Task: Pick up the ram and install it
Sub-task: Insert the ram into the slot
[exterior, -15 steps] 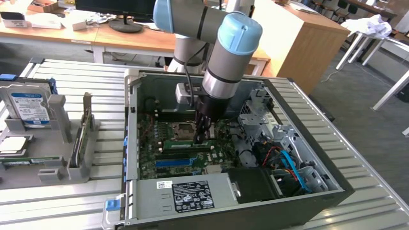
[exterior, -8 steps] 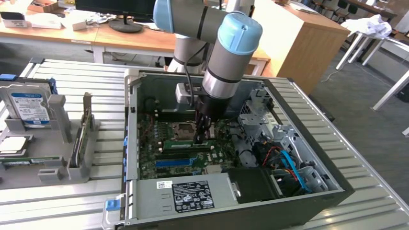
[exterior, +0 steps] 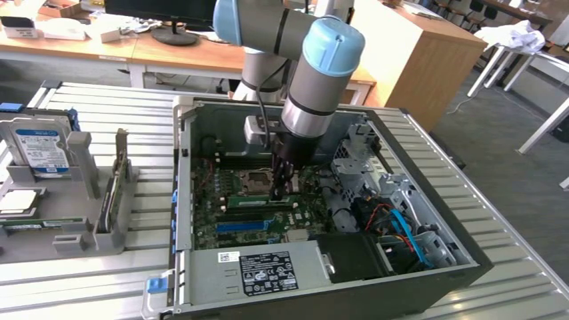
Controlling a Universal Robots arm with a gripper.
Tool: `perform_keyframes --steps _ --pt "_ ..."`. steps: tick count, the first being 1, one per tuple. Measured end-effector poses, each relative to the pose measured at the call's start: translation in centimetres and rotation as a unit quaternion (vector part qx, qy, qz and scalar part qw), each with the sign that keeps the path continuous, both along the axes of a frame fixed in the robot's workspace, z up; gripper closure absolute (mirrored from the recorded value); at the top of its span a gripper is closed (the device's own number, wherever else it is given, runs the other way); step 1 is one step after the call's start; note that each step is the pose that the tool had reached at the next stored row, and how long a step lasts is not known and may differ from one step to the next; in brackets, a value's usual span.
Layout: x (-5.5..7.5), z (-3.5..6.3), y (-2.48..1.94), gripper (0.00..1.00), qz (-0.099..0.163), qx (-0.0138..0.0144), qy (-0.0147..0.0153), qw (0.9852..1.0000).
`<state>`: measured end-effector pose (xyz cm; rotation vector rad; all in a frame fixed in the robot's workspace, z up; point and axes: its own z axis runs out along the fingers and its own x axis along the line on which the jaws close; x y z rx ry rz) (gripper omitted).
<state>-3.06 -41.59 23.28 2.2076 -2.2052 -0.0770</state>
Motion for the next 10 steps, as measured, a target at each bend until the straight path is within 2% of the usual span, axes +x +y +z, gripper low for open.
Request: perform_keyframes --steps 3,10 --pt "0.0 -0.01 0.0 0.88 0.0 -0.0001 -0.0027 1.0" --pt "-0.19 0.0 0.0 0.88 0.0 -0.0001 -0.003 1.0"
